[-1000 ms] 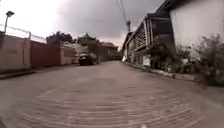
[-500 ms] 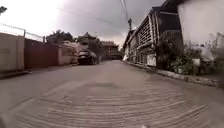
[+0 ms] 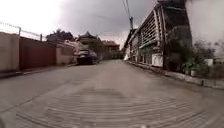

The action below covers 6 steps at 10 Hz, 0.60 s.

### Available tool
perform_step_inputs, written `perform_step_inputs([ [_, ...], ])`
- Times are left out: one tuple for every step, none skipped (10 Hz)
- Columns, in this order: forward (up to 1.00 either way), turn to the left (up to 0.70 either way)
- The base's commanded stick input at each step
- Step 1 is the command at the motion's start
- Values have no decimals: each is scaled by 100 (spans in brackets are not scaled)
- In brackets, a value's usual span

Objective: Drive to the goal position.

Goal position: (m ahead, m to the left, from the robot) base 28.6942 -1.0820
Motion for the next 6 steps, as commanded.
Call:
perform_step_inputs([
  [100,0],
  [100,0],
  [100,0],
  [100,0],
  [100,0],
  [100,0],
])
